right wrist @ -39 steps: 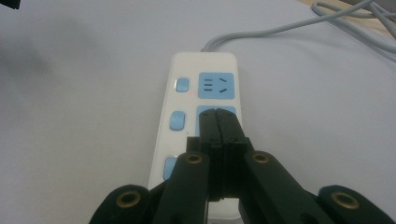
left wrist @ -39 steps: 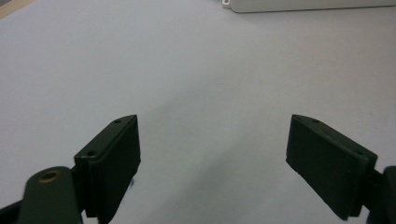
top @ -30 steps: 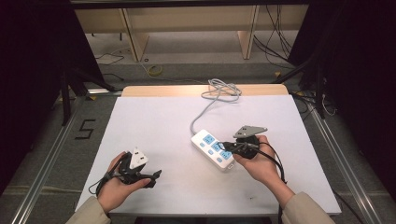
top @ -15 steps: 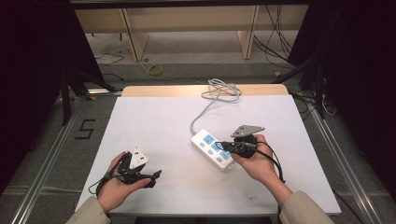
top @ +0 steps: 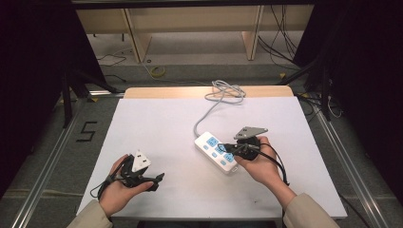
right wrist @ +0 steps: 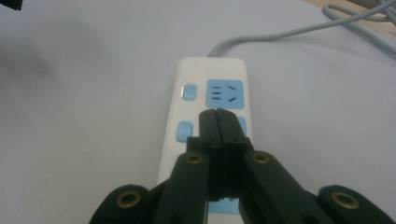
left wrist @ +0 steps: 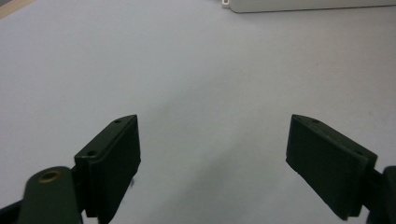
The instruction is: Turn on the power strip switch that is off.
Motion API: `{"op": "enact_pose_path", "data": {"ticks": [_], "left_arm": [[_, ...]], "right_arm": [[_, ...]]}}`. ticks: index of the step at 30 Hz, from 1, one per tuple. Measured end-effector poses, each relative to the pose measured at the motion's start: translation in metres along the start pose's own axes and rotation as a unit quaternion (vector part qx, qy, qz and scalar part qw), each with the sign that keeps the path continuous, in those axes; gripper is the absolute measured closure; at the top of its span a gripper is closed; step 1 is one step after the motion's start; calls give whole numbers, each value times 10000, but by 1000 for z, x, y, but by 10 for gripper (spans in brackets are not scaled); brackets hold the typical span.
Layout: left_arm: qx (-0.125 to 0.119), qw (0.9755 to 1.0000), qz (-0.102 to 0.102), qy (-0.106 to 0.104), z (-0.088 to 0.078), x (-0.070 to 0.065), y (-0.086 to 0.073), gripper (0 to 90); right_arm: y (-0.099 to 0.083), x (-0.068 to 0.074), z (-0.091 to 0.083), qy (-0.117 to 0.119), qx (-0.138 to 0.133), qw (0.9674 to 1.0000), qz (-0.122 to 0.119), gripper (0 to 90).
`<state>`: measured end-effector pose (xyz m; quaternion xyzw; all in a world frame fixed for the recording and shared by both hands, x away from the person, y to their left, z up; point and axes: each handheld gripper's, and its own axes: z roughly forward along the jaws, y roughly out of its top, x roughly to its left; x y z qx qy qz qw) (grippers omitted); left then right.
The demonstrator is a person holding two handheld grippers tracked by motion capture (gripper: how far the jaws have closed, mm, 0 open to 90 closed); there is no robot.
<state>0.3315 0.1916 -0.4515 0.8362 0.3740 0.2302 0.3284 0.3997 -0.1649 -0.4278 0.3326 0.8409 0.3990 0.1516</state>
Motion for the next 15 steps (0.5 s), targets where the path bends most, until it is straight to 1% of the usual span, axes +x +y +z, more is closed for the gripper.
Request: {"op": "enact_pose_path", "data": {"ticks": [15], "left_arm": [[1,10000,8,-3,0,0,0,175]], "right_arm": [[3,2,4,15,24,10000,-38,900]]}}
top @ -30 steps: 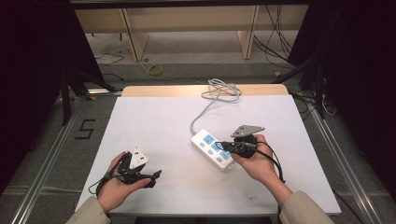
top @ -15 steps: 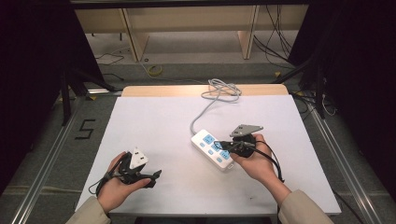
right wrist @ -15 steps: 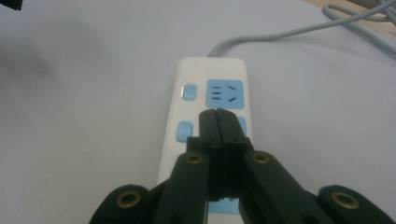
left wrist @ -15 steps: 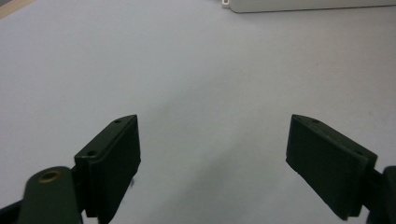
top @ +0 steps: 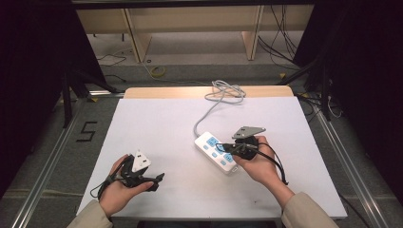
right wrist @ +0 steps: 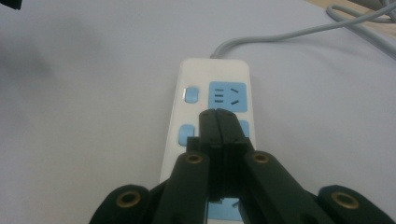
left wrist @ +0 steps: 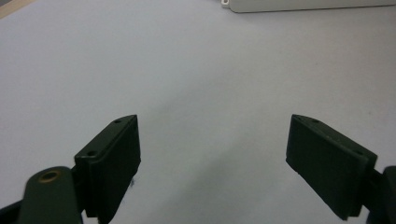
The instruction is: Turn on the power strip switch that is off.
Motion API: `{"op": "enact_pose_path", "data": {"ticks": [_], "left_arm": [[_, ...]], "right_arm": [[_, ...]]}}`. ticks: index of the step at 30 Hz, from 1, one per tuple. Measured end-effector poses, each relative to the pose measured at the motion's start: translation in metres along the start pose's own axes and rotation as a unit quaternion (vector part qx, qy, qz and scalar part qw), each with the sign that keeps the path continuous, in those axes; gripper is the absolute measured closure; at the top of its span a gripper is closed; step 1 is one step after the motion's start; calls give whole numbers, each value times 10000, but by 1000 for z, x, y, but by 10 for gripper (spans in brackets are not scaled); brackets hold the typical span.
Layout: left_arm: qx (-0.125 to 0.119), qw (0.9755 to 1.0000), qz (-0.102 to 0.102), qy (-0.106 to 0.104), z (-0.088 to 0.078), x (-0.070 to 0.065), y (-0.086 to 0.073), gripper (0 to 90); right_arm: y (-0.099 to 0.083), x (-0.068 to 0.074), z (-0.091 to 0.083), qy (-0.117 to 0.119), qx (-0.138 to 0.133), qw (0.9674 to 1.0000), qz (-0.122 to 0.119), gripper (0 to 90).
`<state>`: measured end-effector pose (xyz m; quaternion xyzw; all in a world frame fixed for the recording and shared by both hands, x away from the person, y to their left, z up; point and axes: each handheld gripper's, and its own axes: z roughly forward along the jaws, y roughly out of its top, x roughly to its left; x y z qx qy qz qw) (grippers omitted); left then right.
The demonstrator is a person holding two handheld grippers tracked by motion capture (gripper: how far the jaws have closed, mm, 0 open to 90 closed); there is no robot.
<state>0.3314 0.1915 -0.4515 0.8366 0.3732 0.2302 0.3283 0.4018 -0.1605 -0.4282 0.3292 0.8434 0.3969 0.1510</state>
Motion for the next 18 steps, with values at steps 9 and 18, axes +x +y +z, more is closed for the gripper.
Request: {"op": "enact_pose_path", "data": {"ticks": [9,18], "left_arm": [[-1,10000,-1,-1,0,0,0,175],[-2,10000,-2,-2,0,0,0,176]], "right_arm": [[2,1,3,11,40,10000,-7,900],[4,2,6,29,71,10000,-23,900]]}}
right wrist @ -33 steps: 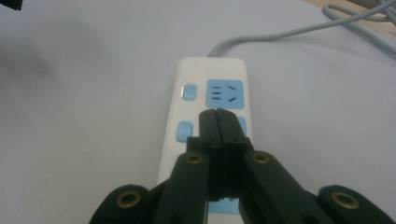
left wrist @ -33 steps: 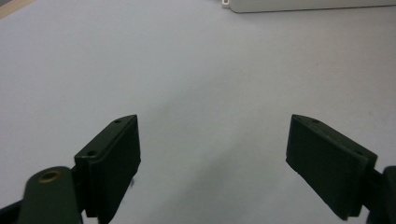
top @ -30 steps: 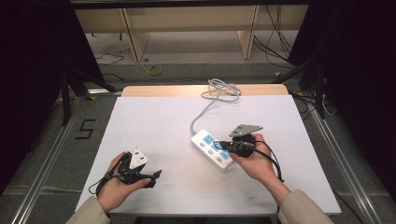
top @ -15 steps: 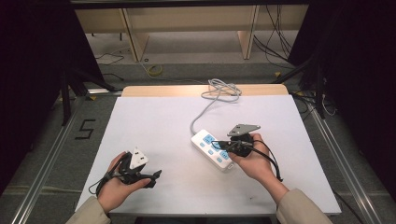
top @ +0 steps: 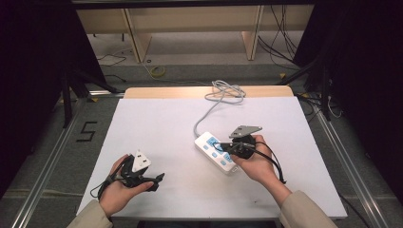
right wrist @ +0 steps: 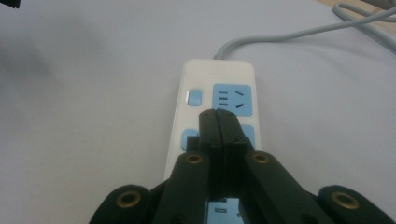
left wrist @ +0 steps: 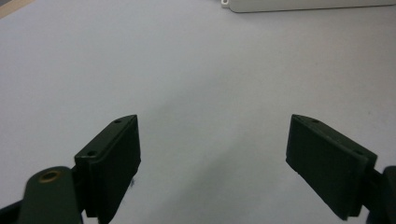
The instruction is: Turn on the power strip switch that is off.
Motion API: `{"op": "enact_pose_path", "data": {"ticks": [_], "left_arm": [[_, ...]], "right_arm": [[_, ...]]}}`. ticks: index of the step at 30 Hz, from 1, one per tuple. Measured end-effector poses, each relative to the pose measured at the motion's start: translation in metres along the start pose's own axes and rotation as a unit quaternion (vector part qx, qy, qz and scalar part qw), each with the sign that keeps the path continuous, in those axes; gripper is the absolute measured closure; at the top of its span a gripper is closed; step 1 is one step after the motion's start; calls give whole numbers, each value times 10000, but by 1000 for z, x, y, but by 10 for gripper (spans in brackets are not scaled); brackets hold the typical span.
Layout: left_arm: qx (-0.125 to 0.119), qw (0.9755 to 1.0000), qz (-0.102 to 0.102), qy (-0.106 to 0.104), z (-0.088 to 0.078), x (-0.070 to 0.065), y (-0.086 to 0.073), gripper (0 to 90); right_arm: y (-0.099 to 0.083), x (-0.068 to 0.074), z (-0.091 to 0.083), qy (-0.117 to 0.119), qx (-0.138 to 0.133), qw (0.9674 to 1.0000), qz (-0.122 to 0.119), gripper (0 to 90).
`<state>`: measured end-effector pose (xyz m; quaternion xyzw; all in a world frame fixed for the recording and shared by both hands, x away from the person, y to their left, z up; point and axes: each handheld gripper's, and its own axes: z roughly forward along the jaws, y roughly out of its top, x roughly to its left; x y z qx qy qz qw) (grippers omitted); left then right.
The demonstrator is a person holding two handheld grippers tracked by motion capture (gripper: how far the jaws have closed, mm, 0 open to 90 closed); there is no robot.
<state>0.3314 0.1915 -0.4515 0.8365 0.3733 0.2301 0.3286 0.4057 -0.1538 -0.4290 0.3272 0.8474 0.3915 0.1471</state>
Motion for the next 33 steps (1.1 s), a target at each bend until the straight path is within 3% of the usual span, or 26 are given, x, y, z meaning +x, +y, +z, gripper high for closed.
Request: {"op": "enact_pose_path", "data": {"ticks": [33], "left_arm": [[-3,10000,4,-9,0,0,0,177]], "right_arm": [[6,3,11,75,79,9999,-26,900]]}}
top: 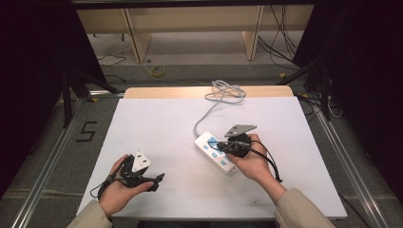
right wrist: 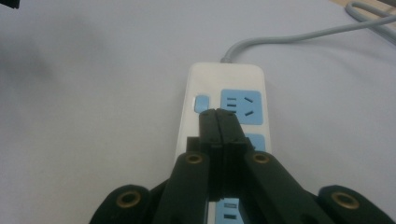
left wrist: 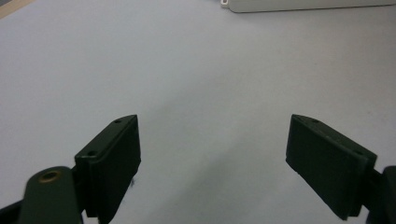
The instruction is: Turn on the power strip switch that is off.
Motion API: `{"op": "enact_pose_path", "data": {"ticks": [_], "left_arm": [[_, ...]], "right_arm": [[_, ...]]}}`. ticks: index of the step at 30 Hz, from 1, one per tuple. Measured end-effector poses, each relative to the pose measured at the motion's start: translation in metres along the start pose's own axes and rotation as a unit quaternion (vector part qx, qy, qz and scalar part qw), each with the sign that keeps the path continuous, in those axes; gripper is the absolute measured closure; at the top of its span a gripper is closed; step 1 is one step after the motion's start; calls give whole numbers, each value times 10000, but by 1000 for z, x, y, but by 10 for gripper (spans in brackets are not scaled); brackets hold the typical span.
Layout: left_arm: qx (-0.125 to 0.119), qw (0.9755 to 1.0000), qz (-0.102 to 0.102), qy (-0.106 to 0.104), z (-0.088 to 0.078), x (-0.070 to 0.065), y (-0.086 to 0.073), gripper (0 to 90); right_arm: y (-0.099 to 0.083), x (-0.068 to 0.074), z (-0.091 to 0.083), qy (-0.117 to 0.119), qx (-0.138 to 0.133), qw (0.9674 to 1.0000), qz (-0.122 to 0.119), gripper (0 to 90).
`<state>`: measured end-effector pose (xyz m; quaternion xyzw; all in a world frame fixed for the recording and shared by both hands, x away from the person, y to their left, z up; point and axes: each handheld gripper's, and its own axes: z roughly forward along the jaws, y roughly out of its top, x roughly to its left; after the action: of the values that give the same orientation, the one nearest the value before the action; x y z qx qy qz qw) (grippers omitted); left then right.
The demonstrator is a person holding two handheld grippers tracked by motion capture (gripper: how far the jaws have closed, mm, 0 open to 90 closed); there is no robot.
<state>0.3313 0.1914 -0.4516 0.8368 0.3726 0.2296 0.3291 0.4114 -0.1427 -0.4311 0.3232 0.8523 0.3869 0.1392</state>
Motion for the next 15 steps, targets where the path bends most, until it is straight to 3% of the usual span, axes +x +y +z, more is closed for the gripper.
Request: {"op": "enact_pose_path", "data": {"ticks": [15], "left_arm": [[1,10000,2,-1,0,0,0,177]], "right_arm": [[3,2,5,1,27,10000,-32,900]]}}
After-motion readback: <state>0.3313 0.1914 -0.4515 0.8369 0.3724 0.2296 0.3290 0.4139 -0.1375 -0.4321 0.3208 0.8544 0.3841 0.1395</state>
